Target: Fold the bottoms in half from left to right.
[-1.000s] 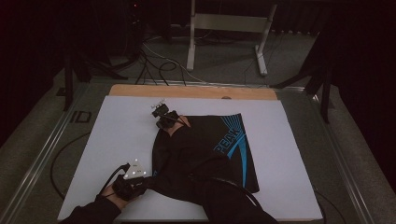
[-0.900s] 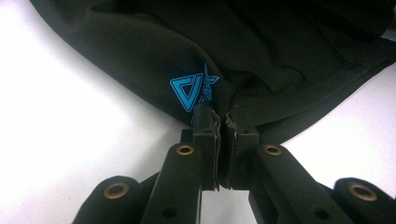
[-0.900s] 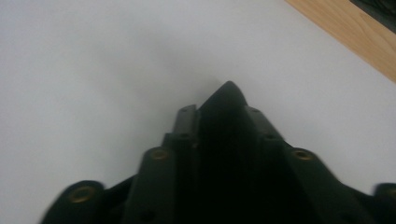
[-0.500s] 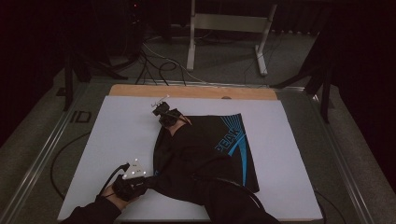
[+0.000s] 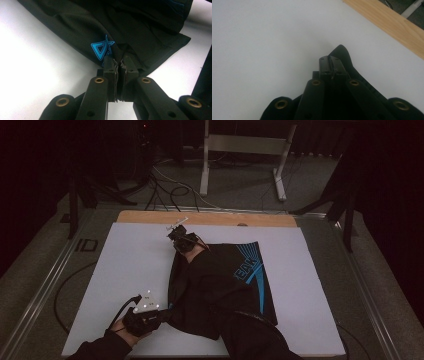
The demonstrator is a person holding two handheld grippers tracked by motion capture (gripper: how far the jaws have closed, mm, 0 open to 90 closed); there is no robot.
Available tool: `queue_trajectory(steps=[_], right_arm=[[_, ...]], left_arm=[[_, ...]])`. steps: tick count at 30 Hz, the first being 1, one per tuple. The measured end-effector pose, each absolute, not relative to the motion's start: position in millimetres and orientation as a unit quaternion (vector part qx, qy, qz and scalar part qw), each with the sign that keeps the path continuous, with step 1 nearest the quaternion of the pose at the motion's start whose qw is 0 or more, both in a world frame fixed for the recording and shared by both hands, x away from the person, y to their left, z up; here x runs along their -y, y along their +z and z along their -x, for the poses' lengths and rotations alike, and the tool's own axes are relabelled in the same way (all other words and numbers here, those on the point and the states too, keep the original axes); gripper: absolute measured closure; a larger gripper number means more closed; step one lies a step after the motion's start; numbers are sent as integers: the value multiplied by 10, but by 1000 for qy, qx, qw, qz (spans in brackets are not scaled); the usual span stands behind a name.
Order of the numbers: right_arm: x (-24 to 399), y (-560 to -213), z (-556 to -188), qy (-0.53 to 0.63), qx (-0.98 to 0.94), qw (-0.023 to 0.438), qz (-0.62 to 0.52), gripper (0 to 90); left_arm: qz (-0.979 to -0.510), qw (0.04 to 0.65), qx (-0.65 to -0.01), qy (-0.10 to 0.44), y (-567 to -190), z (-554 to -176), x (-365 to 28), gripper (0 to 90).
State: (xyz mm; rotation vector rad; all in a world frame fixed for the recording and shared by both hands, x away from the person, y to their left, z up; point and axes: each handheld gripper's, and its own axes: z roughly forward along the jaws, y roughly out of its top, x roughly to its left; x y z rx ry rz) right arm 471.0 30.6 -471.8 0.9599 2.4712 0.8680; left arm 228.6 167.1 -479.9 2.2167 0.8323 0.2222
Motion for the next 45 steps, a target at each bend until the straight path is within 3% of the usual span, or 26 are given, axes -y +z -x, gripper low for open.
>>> queue_trajectory(steps=[45], right_arm=[[440, -4182, -4691, 345, -850, 184, -354, 900]], left_arm=[[-873, 401, -268, 67, -4438, -2365, -1219, 851]])
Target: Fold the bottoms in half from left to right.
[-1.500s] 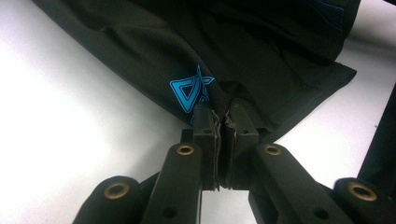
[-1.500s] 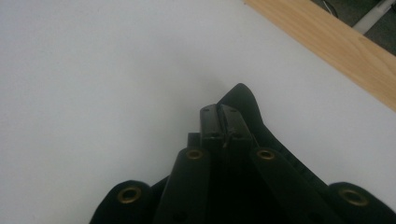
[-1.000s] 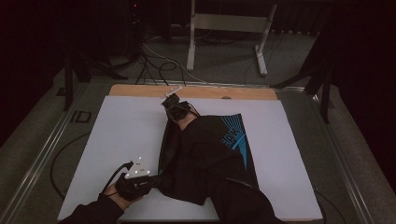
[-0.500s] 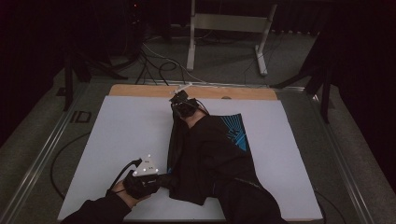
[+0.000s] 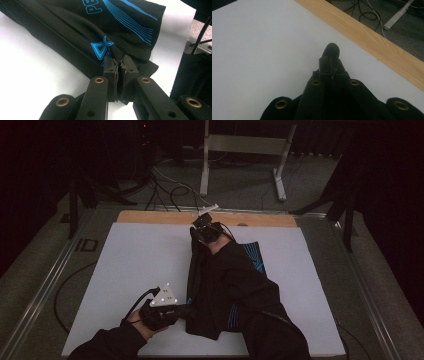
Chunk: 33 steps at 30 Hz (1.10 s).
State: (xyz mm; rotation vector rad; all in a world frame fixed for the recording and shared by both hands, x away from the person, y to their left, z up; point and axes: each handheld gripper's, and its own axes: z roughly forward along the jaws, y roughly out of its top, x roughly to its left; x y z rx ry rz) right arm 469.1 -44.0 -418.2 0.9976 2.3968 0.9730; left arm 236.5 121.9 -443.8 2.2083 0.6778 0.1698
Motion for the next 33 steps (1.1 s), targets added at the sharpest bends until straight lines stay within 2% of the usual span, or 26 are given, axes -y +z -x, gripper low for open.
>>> queue_trajectory(steps=[33], right_arm=[[1225, -4038, -4608, 349, -826, 217, -387, 900]], left_arm=[[-887, 402, -222, 56, -4315, -2529, -770, 851]])
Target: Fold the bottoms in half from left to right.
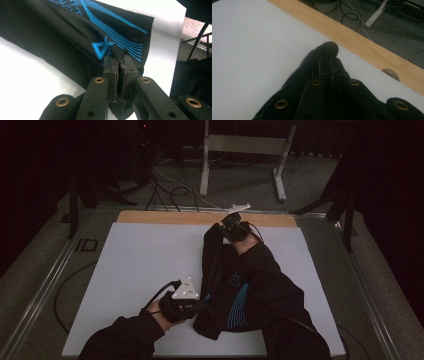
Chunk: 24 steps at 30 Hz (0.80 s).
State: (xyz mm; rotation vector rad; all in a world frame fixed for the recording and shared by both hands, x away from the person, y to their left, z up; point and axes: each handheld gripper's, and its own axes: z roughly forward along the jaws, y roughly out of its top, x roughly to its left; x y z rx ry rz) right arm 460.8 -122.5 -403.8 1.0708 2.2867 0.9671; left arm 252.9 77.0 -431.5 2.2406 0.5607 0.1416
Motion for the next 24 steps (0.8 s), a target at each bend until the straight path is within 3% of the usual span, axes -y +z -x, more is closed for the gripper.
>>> queue_trajectory(steps=[24], right_arm=[[1832, -3933, -4570, 346, -807, 238, -414, 900]], left_arm=[[-894, 405, -187, 45, -4261, -2638, -309, 850]])
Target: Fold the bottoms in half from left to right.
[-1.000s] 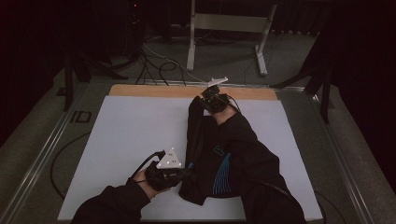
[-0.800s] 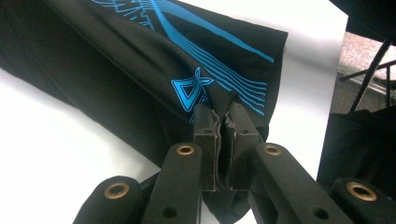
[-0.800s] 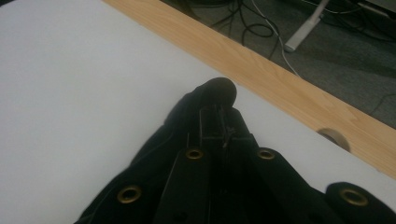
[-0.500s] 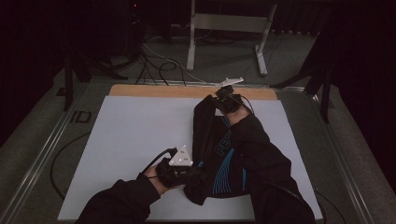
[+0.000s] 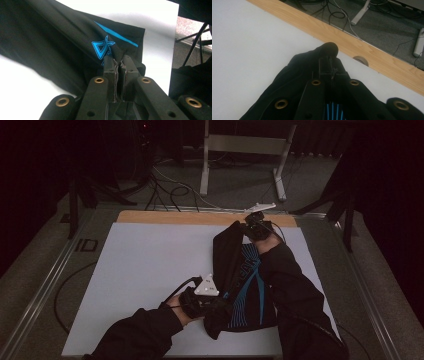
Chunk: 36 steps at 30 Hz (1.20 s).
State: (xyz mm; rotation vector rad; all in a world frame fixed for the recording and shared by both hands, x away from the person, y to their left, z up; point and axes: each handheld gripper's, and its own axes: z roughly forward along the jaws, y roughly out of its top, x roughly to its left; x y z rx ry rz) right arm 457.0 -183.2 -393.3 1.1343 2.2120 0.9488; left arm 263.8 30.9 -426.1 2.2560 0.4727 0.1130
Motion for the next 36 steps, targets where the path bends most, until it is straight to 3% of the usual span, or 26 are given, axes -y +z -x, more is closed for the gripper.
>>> queue_trajectory(steps=[23, 36], right_arm=[[2163, -4115, -4580, 327, -799, 246, -440, 900], [2294, -4407, -4647, 301, -802, 241, -457, 900]], left_arm=[[-901, 405, -153, 7, -4498, -2772, 258, 850], [-901, 401, -164, -17, -4726, -2843, 435, 849]])
